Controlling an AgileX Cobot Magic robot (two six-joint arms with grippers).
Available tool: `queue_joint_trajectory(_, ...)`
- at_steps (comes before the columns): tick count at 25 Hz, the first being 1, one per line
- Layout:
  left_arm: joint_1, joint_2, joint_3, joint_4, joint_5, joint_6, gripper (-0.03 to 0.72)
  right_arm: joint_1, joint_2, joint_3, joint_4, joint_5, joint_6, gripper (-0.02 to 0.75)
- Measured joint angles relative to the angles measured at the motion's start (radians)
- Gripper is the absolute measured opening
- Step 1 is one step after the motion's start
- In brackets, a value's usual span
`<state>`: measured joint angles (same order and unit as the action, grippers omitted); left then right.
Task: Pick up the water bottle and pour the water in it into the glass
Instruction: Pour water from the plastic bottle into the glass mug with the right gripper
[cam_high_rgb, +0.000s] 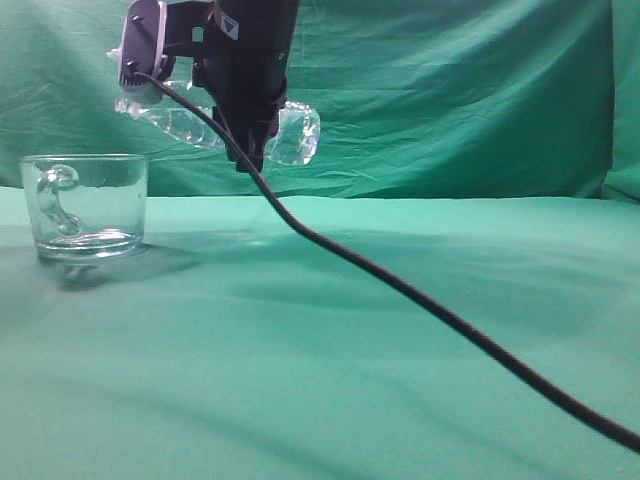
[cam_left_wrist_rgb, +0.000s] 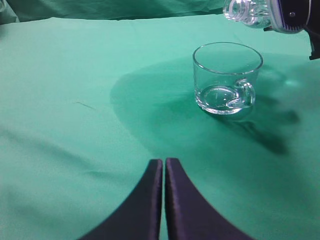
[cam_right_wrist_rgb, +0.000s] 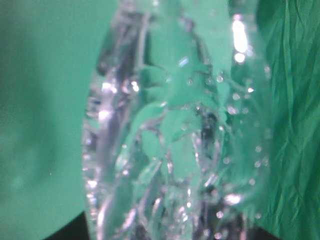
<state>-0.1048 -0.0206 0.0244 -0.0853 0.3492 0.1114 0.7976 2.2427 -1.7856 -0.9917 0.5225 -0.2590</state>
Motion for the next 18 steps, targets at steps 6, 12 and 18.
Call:
queue_joint_trajectory(6,0.000,0.000,0.000,0.000,0.000,0.000,0.000,0.000,-0.059,0.082,0.004,0.010,0.000,0.249)
queue_joint_trajectory(12,0.000,0.000,0.000,0.000,0.000,0.000,0.000,0.005,-0.080,0.158,0.008,-0.007,-0.002,0.249)
queue_joint_trajectory(18,0.000,0.000,0.000,0.000,0.000,0.000,0.000,0.015,-0.081,0.160,0.006,-0.072,-0.002,0.249)
